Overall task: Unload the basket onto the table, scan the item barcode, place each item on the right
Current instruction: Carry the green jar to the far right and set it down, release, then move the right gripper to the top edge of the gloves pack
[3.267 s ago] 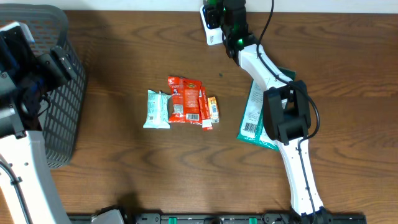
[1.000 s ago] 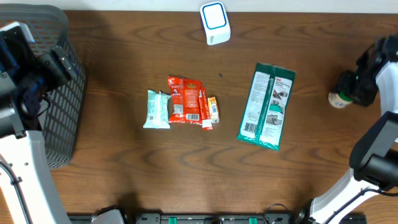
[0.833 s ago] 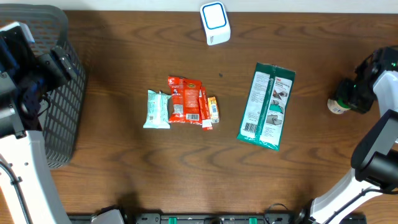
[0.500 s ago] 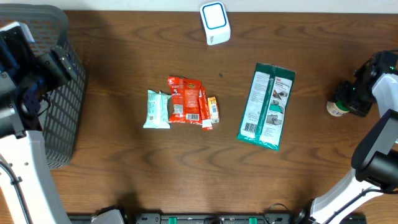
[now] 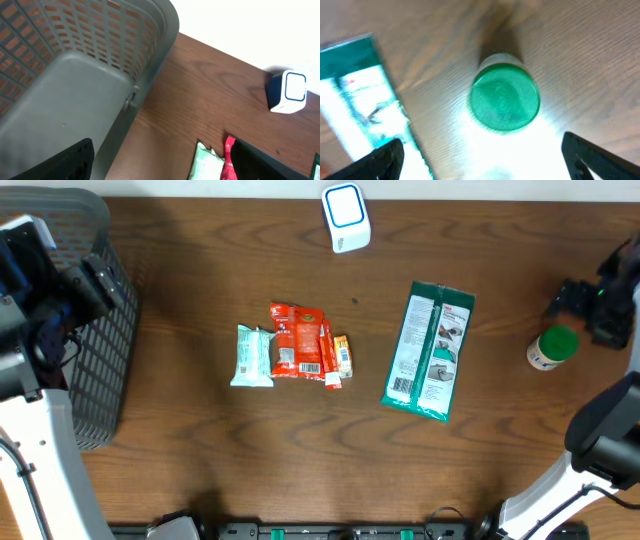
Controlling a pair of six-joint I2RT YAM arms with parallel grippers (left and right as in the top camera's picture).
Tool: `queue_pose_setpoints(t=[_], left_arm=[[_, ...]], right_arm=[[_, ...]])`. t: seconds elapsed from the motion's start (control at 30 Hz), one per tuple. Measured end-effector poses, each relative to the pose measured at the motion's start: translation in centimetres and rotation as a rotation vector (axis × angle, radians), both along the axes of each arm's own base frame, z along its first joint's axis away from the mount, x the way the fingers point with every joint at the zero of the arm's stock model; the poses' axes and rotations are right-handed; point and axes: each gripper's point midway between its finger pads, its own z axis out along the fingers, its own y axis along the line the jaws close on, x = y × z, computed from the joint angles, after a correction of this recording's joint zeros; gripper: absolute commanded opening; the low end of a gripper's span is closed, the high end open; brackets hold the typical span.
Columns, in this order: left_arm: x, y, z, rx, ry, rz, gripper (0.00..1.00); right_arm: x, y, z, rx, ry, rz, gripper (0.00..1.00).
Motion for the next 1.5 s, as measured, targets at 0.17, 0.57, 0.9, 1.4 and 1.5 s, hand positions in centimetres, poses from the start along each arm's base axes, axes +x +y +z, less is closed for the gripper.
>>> queue_pose_setpoints(t=[0.17, 0.57, 0.9, 1.4, 1.5], left_arm=[[0.0, 0.0, 0.0, 0.000, 0.000, 0.000, 0.87], [0.0, 0.0, 0.0, 0.000, 0.000, 0.000, 0.87], [0.0, 0.0, 0.0, 0.000, 0.001, 0.000, 0.87], [0.0, 0.0, 0.0, 0.000, 0.000, 0.000, 0.87], [0.0, 0.0, 0.0, 0.000, 0.001, 0.000, 0.87]], right_arm=[[0.3, 2.4, 3.4, 0.083, -0.040, 0.065, 0.90], [1.9, 14.0, 3.7, 0.193, -0.034, 0.355, 0.87], [1.9, 23.3, -1.4, 0.207, -0.006, 0.565, 0.78], [1.2, 26.5, -8.5, 0.111, -0.009, 0.625, 0.47], [1.0, 26.4, -8.5, 0.110, 0.004, 0.624, 0.52]])
